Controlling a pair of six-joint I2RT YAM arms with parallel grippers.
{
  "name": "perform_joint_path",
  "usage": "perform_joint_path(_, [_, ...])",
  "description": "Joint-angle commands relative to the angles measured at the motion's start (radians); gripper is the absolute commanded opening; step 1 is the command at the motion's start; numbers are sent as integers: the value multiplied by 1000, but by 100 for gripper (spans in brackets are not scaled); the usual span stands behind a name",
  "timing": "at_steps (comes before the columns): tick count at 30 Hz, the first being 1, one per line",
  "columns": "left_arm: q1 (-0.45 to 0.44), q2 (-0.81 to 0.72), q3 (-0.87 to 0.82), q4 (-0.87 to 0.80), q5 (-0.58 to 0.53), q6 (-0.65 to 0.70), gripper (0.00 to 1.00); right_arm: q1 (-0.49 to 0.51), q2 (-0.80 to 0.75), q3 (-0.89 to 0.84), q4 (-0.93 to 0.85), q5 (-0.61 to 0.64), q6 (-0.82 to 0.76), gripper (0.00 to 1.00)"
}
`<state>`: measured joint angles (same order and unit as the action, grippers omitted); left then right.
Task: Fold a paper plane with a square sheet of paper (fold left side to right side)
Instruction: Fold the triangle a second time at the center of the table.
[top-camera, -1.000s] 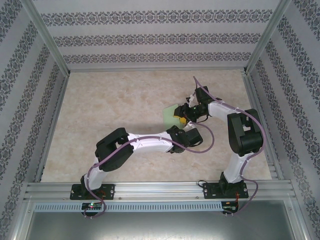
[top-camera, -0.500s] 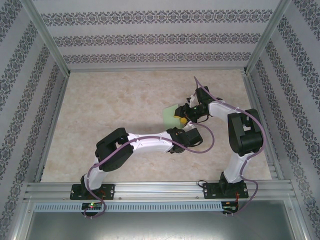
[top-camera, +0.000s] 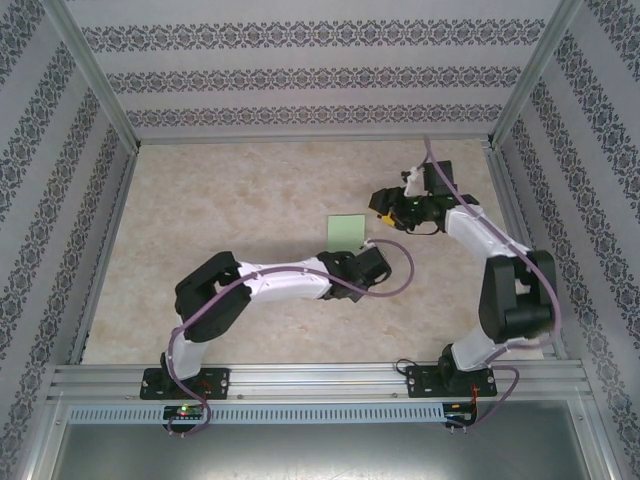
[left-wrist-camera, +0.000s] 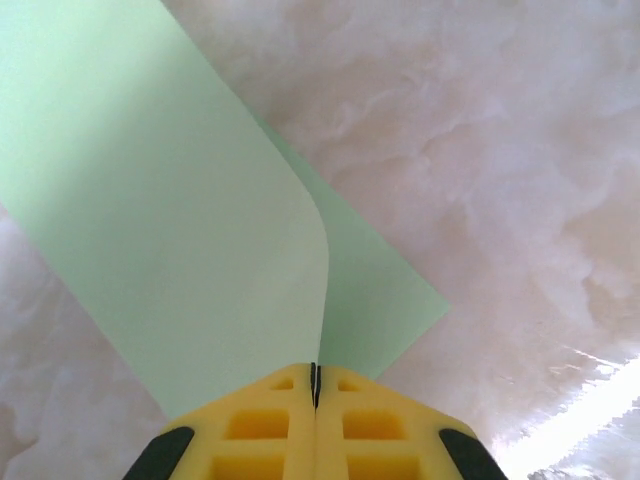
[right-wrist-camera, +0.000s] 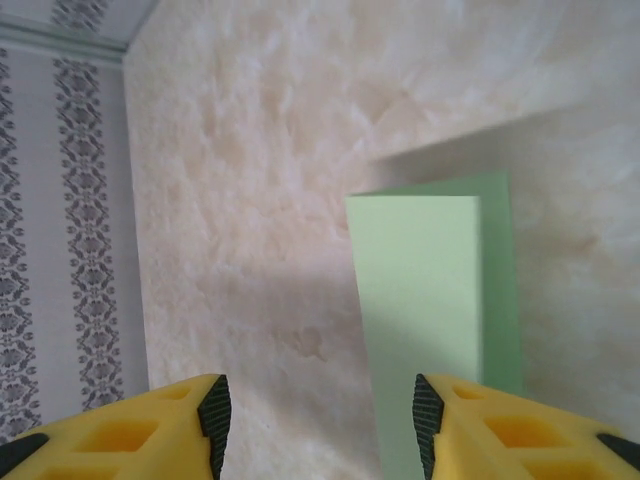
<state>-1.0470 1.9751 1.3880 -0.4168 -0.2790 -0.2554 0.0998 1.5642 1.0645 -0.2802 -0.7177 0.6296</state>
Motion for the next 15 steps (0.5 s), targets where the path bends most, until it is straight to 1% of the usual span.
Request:
perform_joint_path(1, [75,-81,-58,127,223,-76,7,-14,-62,-71,-17,52,-52,54])
perform_joint_path(4, [136,-114,-113,206,371,-127,8,-14,-119,-155,-11,68,-61,53])
perform_joint_path(6, [172,-130,-147,255,457,-154,10,-14,-149,-218,18,61,-52,50])
perform_joint_path(9, [225,-142,-197,332,584,-192,13,1,-179,-299,47,49,-50,39])
perform_joint_path(11, [258,-148,-226,376,644,-209,13,30,-184,-337,48,52,-48,31])
perform_joint_path(15, [299,-159,-253,389,699,-214,14,98,-170,-402,80,74,-23,16])
